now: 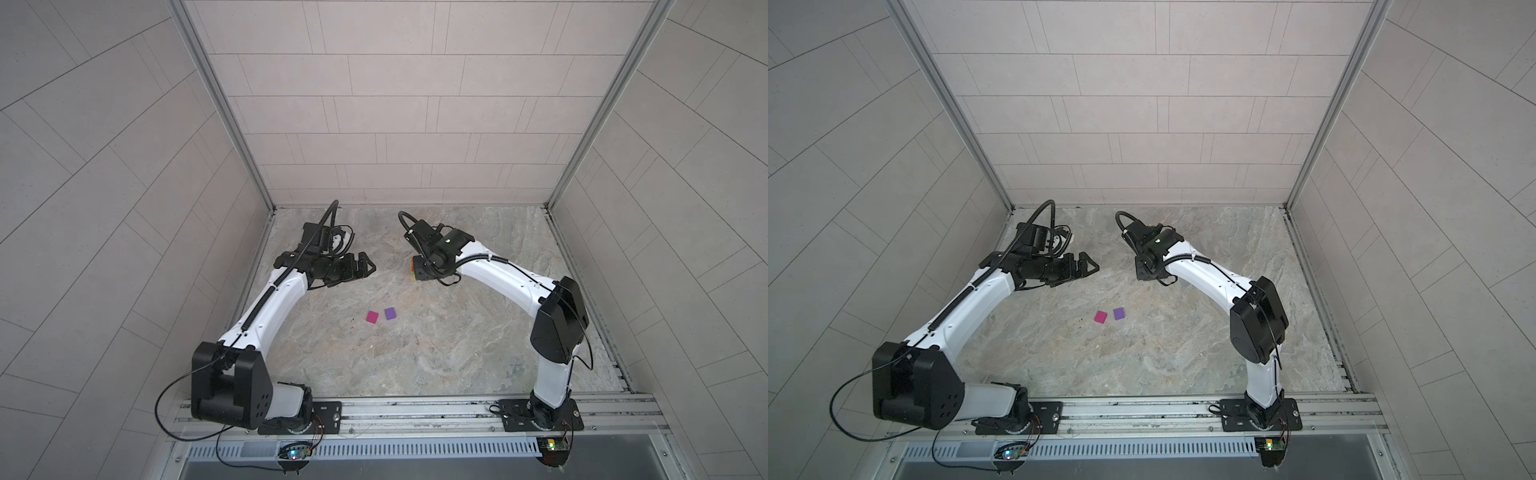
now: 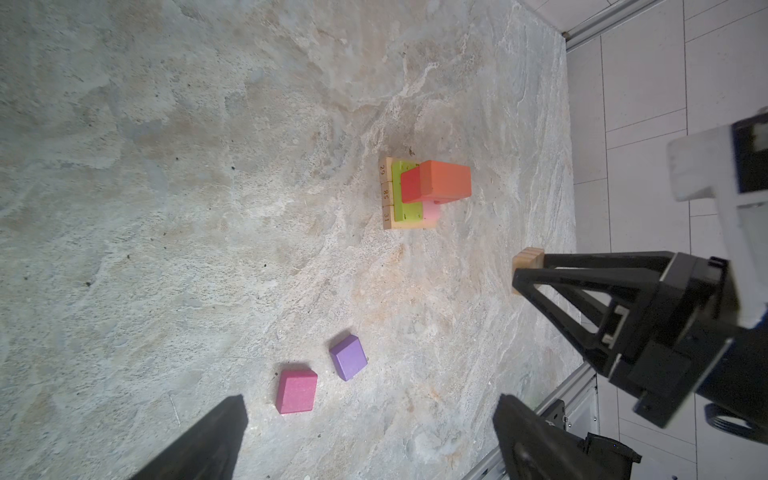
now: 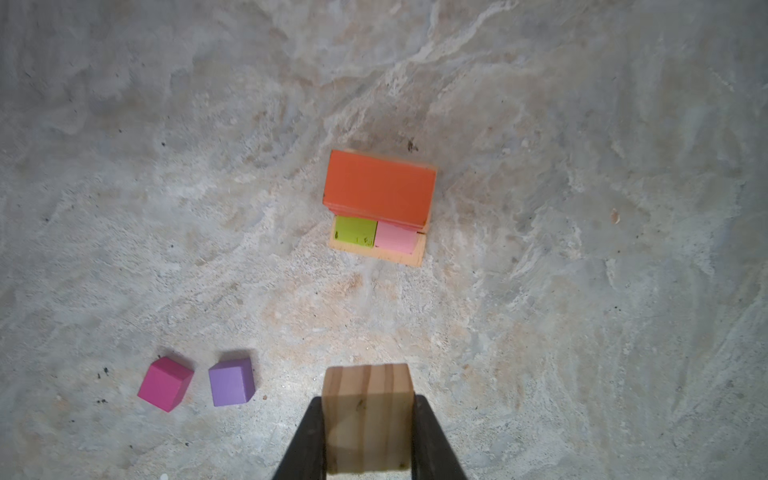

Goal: Build the wood block tower
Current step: 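Lift the wood cube with the right gripper and carry it over the stack, then lower the wood cube onto the top of the orange-red block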

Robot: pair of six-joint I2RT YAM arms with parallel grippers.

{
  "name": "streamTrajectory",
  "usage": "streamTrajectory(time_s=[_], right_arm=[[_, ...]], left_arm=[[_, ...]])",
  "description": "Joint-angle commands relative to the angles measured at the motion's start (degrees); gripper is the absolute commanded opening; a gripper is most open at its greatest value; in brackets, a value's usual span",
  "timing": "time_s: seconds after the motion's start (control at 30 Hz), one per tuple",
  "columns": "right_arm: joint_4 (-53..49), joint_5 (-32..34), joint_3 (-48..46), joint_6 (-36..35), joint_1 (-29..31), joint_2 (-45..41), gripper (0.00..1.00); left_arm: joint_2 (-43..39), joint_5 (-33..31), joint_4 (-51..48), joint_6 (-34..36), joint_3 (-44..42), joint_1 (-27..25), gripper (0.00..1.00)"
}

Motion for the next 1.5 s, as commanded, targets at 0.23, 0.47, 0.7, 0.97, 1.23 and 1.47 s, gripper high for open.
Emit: streamTrajectory(time_s=[0.23, 0.47, 0.7, 0.97, 1.23, 1.47], right_arm=[[-7.27, 2.86, 13.28, 4.58, -1.58, 9.68, 0.22], [-10.36, 4.47, 21.01, 5.13, -2.39, 14.64, 0.22], [-10.95, 5.06, 23.88, 6.49, -3.06, 17.71, 0.21], [-11.31, 4.13, 26.78, 6.66, -3.96, 20.36, 0.21], [-11.26, 4.44, 27.54, 6.56, -4.41, 22.02, 0.21], [-11.18, 4.39, 28.42, 6.47, -4.41, 23.33, 0.21]], left_arm=[[-0.76, 0.10, -0.91, 0.41, -0.42, 0.38, 1.00], [-0.95, 0.45, -0.76, 0.26, -0.36, 0.38, 1.00], [-0.87, 0.70, -0.59, 0.26, -0.42, 0.46, 1.00], [-0.82, 0.74, -0.50, 0.17, -0.47, 0.42, 1.00], [-0.90, 0.76, -0.39, 0.17, -0.53, 0.42, 1.00], [-0.98, 0.79, -0.32, 0.08, -0.55, 0.46, 1.00]])
